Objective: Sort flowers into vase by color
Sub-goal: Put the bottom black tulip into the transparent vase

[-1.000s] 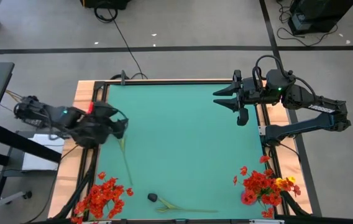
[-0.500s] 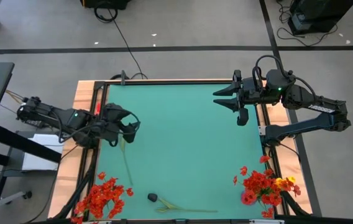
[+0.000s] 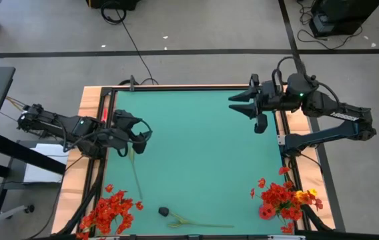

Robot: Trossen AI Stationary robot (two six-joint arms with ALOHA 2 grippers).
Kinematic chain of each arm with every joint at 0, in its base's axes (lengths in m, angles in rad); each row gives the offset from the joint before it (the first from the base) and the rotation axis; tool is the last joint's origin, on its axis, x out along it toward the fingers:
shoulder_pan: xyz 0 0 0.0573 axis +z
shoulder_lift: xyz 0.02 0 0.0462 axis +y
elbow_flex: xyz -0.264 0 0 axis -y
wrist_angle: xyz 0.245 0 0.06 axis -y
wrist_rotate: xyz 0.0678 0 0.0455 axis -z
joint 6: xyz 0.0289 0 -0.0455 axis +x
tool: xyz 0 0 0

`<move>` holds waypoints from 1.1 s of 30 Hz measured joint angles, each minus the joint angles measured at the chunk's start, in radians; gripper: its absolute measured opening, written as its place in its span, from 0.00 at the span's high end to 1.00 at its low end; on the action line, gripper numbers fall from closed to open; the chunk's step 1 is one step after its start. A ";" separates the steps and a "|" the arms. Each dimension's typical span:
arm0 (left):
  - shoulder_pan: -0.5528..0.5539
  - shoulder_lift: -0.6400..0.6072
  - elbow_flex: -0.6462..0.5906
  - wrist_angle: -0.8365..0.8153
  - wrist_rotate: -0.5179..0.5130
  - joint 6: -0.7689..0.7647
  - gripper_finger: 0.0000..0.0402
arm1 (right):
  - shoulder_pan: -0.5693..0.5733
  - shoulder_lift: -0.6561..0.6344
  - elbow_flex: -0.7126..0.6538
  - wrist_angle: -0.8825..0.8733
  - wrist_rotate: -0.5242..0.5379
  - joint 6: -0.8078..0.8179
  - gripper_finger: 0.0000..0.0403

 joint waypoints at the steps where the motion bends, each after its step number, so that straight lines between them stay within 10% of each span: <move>1: 0.000 0.000 0.000 0.009 0.014 0.013 0.15 | 0.000 0.007 0.000 0.049 0.000 0.019 0.69; 18: 0.000 0.000 0.000 0.014 0.102 0.211 0.15 | 0.067 0.425 0.000 0.328 -0.019 0.439 0.69; 33: 0.000 -0.007 0.000 -0.097 0.226 0.244 0.15 | 0.223 0.716 0.043 -0.089 0.238 0.755 0.73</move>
